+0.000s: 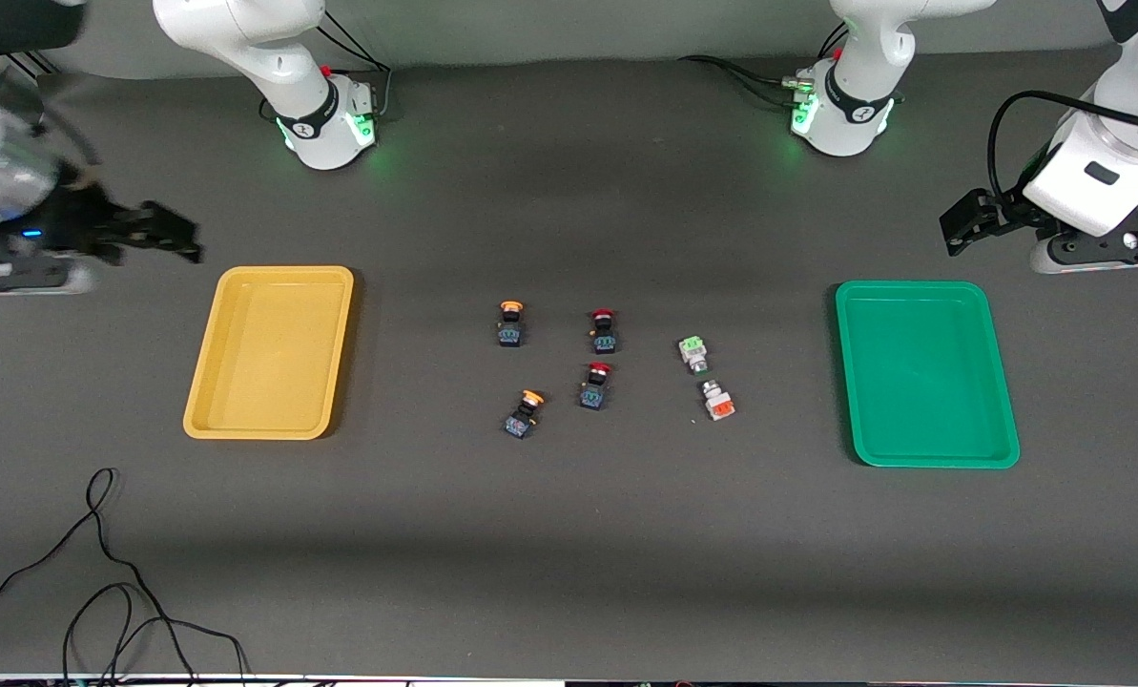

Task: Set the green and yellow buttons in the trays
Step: 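Move the right gripper toward the blue buttons while the left gripper reaches the white buttons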

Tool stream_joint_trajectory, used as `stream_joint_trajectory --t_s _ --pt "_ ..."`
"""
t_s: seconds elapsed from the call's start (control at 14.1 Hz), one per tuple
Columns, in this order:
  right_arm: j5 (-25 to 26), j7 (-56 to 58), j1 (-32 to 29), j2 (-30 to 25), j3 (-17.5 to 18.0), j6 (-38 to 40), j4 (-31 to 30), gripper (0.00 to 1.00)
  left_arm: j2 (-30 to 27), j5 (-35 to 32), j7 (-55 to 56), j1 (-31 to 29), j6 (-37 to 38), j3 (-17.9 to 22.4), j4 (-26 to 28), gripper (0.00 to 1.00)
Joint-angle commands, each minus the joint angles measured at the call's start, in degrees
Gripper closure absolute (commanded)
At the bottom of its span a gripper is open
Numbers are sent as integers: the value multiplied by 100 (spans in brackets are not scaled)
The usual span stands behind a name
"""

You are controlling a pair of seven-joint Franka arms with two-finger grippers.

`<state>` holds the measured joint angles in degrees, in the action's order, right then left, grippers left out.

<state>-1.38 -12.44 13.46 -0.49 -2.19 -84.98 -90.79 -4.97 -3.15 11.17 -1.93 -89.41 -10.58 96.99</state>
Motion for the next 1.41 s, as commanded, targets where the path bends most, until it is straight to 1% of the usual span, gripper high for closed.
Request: stream_joint_trajectory --t_s 0.0,0.21,0.35,0.57,0.71,0.85,0.92,1.06,1.2,1.34 --pt "-160 -757 805 -48 -45 -457 -421 0 -74 69 34 -1 64 -6 5 0" --pt "-179 -1820 1727 268 -45 -835 -422 0 -74 332 43 -18 91 12 13 0" --pt "-179 -2681 2299 479 -45 -1116 -413 0 -74 342 52 -18 91 12 13 0" --pt "-179 -3009 2932 796 -45 -1328 -352 0 -31 342 96 34 82 -14 5 0" --pt "-170 -3247 3162 910 -36 -1442 -308 0 39 350 436 104 30 -93 13 0" --pt "-170 -3221 3207 981 -45 -1617 -456 0 276 359 1096 262 -84 -347 -22 0" --pt "-170 -3186 3198 964 -71 -1827 -727 0 390 368 1185 359 -250 -496 -22 0" --pt "-161 -3160 3198 920 -97 -2494 -1411 0 724 386 1439 491 -593 -699 -22 0" --pt "-109 -3107 3163 893 -124 -3302 -2123 0 1145 386 1835 649 -1058 -788 -22 1" --pt "-91 -2879 3163 981 -202 -4075 -2669 0 1654 386 2317 859 -1638 -788 -22 1"
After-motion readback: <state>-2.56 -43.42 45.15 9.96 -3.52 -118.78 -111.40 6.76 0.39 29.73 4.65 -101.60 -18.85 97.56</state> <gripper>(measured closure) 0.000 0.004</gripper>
